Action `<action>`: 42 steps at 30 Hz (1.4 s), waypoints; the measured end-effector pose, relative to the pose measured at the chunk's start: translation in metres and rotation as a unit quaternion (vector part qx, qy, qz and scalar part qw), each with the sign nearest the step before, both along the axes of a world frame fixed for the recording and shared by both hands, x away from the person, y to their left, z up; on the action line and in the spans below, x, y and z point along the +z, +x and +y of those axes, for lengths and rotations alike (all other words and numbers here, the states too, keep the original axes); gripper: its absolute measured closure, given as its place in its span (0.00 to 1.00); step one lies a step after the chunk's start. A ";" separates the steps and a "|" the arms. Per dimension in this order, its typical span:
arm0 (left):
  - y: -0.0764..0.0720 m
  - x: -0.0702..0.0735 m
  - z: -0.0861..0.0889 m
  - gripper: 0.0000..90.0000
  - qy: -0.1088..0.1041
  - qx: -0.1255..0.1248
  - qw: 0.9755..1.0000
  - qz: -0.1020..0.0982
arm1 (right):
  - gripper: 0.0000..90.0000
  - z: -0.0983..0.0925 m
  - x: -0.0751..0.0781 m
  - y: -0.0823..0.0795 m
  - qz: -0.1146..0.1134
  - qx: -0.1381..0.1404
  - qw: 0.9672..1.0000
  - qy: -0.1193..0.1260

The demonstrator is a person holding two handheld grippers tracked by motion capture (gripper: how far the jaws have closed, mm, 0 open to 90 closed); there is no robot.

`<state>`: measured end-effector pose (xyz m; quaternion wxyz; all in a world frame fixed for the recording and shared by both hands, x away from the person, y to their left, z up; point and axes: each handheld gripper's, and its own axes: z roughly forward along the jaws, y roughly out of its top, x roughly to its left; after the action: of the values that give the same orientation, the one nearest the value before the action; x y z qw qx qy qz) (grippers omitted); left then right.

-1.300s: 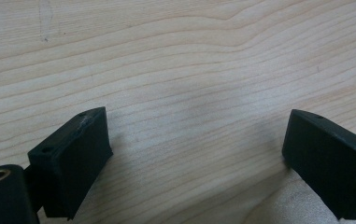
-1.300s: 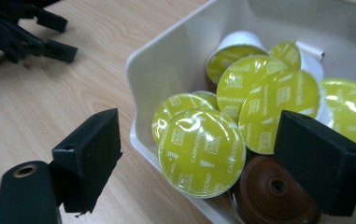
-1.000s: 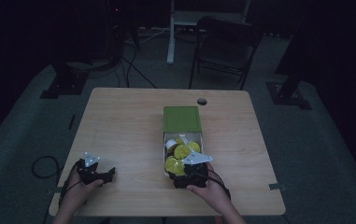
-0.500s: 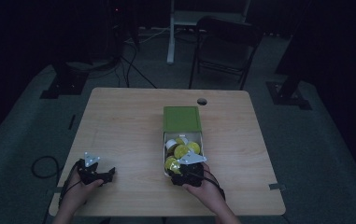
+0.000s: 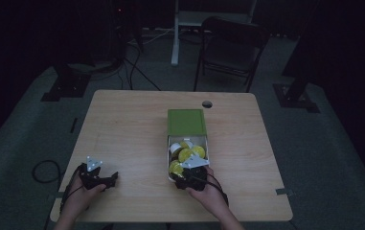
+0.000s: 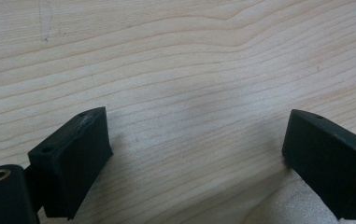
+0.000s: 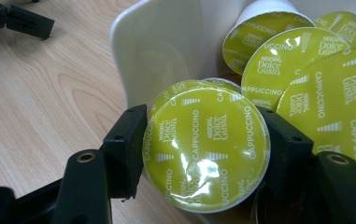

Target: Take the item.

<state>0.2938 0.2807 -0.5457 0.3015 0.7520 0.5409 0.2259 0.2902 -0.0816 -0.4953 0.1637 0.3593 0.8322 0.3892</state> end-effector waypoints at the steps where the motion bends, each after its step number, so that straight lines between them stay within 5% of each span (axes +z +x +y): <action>1: 0.000 0.000 0.000 0.09 0.000 0.000 1.000 0.000 | 0.44 0.000 0.000 0.000 0.001 0.001 1.000 0.000; 26: 0.000 0.000 0.000 0.09 0.000 0.000 1.000 0.000 | 0.44 -0.006 0.024 -0.003 -0.013 0.017 1.000 0.020; 42: 0.000 0.000 0.000 0.09 0.000 0.000 1.000 0.000 | 0.44 -0.021 0.043 0.000 -0.028 0.004 0.999 0.037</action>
<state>0.2938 0.2806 -0.5457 0.3014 0.7519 0.5410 0.2259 0.2903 -0.1030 -0.4527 0.1723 0.3509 0.8136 0.4305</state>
